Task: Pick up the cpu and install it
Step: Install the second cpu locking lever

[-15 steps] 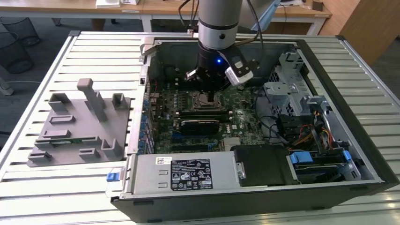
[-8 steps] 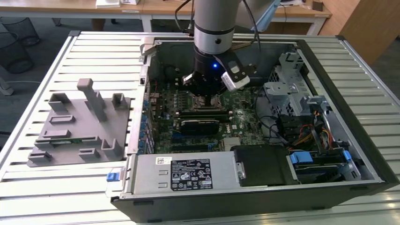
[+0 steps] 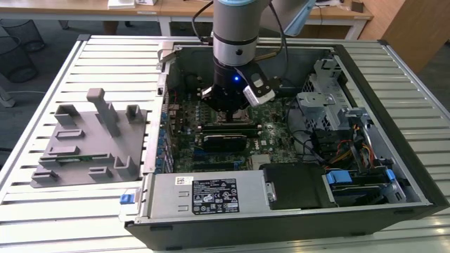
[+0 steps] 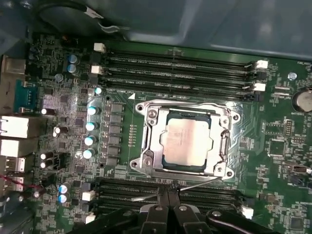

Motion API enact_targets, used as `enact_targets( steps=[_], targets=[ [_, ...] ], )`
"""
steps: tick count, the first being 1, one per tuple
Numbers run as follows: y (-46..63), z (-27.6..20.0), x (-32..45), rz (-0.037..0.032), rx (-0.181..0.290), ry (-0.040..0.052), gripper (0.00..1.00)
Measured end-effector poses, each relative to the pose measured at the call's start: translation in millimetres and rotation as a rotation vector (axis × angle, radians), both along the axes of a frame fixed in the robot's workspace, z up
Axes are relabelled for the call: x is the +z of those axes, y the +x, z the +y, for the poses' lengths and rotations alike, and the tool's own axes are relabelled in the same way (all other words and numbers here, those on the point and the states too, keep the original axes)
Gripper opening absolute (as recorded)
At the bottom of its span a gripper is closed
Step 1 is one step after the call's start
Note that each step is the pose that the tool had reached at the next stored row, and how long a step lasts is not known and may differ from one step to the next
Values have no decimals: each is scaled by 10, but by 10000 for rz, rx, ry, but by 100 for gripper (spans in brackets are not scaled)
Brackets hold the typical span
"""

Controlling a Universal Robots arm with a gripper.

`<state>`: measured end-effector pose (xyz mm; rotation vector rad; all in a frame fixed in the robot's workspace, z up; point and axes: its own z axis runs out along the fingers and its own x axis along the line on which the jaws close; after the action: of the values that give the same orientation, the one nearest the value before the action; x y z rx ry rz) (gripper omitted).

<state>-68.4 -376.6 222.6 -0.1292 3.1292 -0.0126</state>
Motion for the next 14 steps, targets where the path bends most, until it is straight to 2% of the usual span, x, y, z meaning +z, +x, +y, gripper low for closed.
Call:
enact_targets(
  steps=[5, 9, 14],
  targets=[
    [-1, -5, -22, 54, 0, 224, 11],
    [-41, -14, -38, 56, 1, 419, 11],
    [-101, -46, -46, 56, 2, 547, 11]
  ],
)
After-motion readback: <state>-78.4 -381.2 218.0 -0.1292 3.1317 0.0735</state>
